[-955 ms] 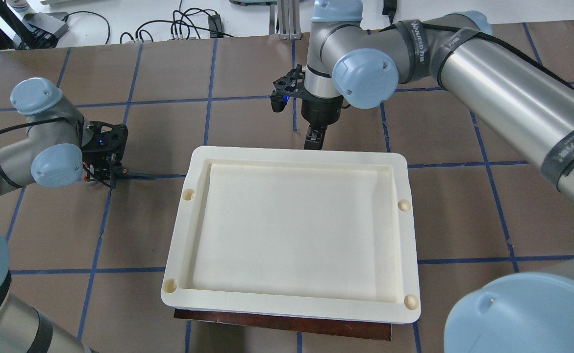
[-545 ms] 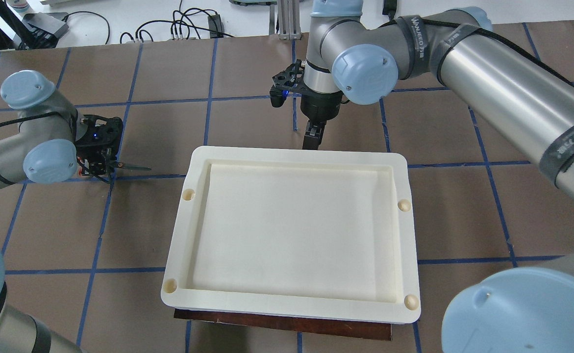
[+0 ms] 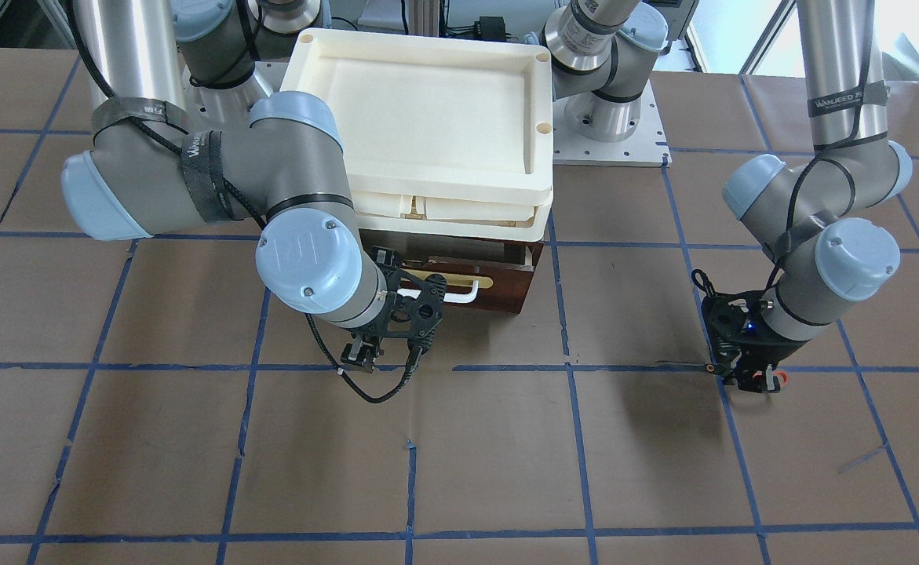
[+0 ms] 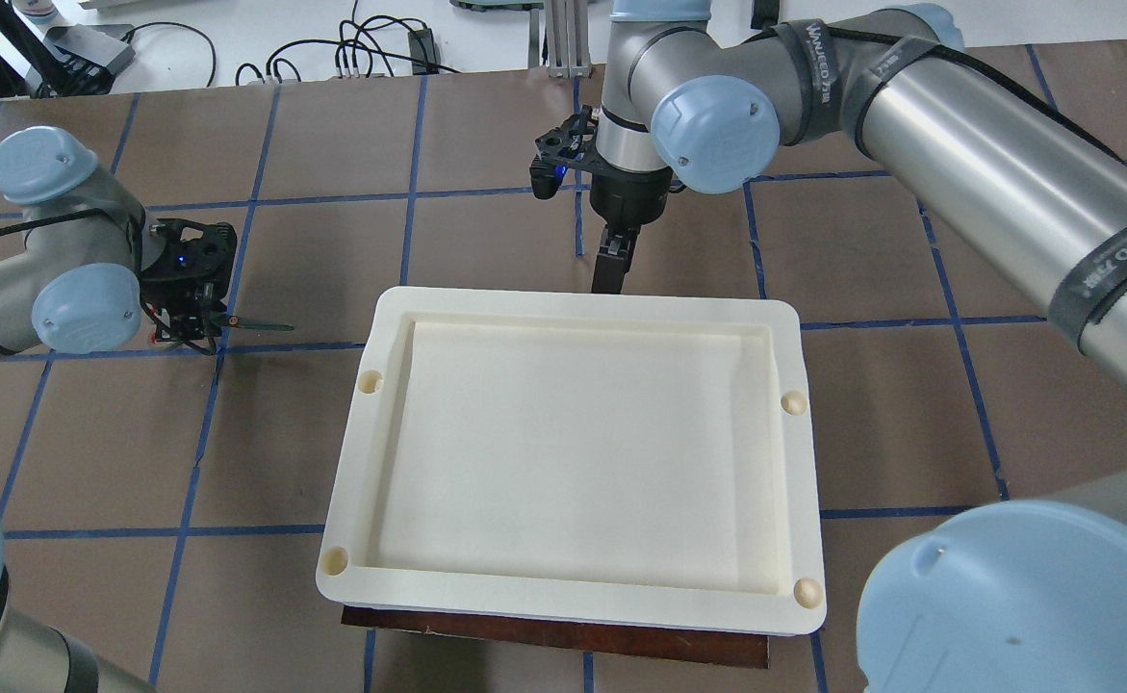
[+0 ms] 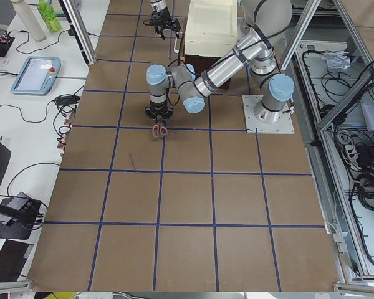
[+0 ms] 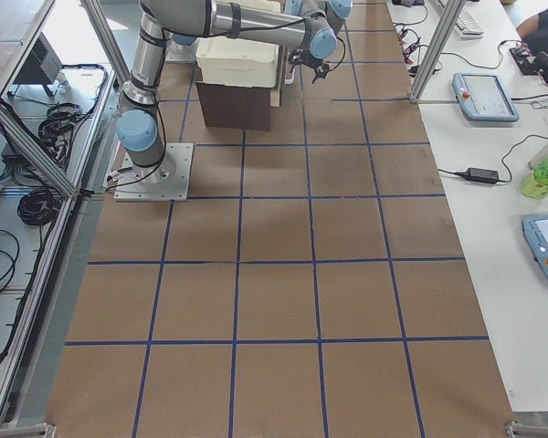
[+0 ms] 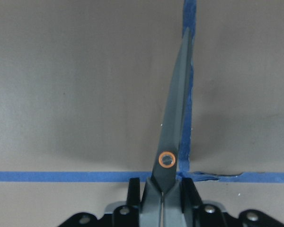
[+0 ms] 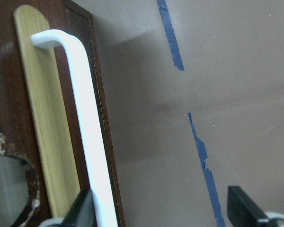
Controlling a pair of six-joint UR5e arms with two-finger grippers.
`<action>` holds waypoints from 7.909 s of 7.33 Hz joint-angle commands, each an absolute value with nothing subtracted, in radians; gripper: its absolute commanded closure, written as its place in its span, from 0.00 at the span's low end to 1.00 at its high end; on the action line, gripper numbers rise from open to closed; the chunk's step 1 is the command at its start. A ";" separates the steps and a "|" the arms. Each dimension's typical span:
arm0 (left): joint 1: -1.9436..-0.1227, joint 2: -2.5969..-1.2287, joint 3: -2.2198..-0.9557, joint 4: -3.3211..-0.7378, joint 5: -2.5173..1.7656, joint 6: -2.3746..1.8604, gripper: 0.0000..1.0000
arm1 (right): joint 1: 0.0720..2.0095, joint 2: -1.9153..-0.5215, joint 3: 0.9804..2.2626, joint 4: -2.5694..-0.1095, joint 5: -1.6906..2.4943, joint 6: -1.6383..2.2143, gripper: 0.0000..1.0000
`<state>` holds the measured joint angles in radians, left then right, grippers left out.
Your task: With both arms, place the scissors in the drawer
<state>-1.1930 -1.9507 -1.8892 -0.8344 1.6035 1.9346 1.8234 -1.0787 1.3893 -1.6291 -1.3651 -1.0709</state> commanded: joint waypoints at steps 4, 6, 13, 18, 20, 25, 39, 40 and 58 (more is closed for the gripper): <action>-1.193 -1.945 -1.885 -0.854 1.603 1.928 0.84 | 1.813 -1.059 1.364 -1.631 -1.365 -1.072 0.00; -1.193 -1.905 -1.881 -0.891 1.605 1.916 0.84 | 1.813 -1.032 1.338 -1.629 -1.365 -1.072 0.00; -1.226 -1.827 -1.867 -0.988 1.530 1.787 0.84 | 1.795 -0.996 1.275 -1.629 -1.364 -1.069 0.00; -1.256 -1.792 -1.864 -1.019 1.485 1.746 0.84 | 1.786 -0.963 1.220 -1.629 -1.362 -1.058 0.00; -1.267 -1.773 -1.852 -1.046 1.482 1.720 0.84 | 1.775 -0.954 1.204 -1.629 -1.361 -1.057 0.00; -1.397 -1.691 -1.685 -1.333 1.480 1.576 0.84 | 1.767 -0.933 1.175 -1.629 -1.353 -1.055 0.00; -1.678 -1.689 -1.632 -1.351 1.419 1.212 0.84 | 1.744 -0.861 1.071 -1.629 -1.335 -1.032 0.00; -1.695 -1.706 -1.631 -1.323 1.419 1.201 0.84 | 1.741 -0.856 1.065 -1.629 -1.335 -1.031 0.00; -1.896 -1.850 -1.638 -1.134 1.427 1.123 0.78 | 1.496 -1.502 1.381 -1.387 -1.499 -0.369 0.00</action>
<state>-1.8892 -1.8471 -1.6328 -1.1305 1.4259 1.1241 1.4977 -1.4773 1.3781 -1.4210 -1.4549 -0.4666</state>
